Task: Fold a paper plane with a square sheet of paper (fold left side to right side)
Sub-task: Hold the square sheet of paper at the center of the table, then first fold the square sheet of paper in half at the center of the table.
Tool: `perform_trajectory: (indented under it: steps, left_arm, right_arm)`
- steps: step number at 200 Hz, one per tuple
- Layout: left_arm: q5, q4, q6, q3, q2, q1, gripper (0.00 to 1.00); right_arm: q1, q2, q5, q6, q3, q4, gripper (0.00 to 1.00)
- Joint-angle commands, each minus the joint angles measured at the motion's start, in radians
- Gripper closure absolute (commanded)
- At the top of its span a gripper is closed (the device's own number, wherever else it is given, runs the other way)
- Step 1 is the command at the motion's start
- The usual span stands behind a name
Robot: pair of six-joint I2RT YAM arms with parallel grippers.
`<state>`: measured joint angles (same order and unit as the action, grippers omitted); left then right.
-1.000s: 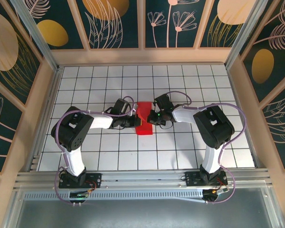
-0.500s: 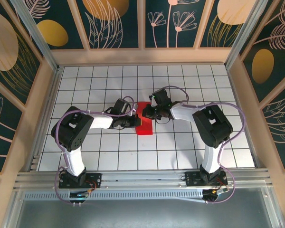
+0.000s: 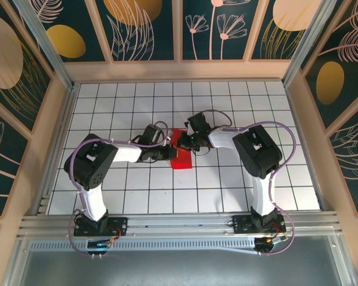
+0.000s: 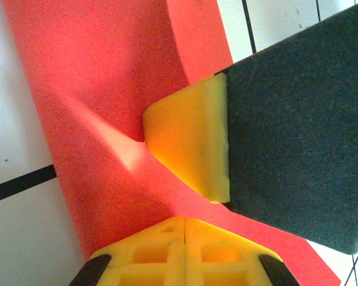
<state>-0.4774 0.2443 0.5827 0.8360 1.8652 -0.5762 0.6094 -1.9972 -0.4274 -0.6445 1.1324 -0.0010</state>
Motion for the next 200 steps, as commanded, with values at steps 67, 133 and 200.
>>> perform_trajectory:
  steps: [67, 133, 200]
  left_arm:
    - [0.0, -0.094, -0.012, -0.197, -0.109, -0.033, 0.96]
    - [-0.026, -0.074, 0.037, -0.256, -0.213, -0.038, 0.95]
    - [0.003, -0.119, 0.038, -0.093, -0.26, -0.013, 0.96]
  right_arm:
    - [-0.012, -0.075, 0.101, -0.034, -0.002, -0.094, 1.0]
    - [-0.009, -0.07, 0.075, -0.016, -0.01, -0.075, 1.0]
    - [-0.003, -0.068, 0.072, 0.006, 0.004, -0.09, 1.0]
